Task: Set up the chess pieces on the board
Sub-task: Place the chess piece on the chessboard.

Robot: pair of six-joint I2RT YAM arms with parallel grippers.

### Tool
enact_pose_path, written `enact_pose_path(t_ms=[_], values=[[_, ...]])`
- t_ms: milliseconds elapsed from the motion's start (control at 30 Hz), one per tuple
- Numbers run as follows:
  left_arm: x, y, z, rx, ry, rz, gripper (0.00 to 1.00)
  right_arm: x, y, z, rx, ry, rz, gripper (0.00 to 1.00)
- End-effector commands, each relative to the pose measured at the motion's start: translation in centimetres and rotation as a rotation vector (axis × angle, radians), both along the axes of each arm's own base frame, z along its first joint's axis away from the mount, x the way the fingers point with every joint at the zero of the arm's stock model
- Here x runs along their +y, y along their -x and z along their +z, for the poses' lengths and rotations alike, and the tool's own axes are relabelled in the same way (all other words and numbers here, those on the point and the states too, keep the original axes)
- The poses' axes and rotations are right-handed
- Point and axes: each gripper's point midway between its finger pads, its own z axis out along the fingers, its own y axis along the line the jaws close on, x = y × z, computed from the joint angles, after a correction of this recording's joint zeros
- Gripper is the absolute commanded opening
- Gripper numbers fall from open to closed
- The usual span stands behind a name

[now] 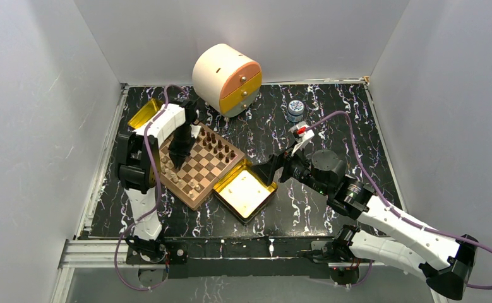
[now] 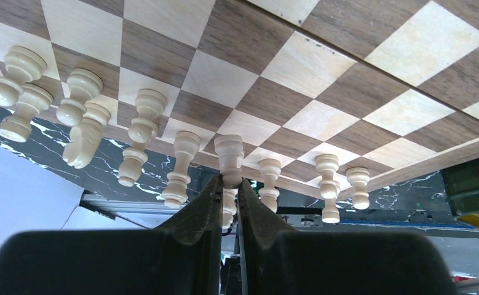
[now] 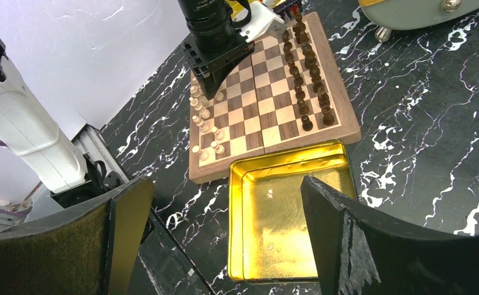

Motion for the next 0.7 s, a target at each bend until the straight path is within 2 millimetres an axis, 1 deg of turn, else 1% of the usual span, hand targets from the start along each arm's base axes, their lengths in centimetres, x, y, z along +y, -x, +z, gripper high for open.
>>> enact_pose_path(t_ms=[0, 433, 667], values=[[0.82, -0.26, 0.83, 0.001, -0.041, -0.009, 0.00, -0.05, -0.47, 2.07, -0.065, -0.035, -0.014, 0.99], [1.62, -0.34, 0.27, 0.016, -0.062, 0.005, 0.00, -0.08, -0.82, 2.10, -0.091, -0.025, -0.023, 0.99], [1.74, -0.45, -0.01, 0.023, -0.069, 0.005, 0.00, -0.08, -0.91, 2.14, -0.097, -0.025, -0.025, 0.99]])
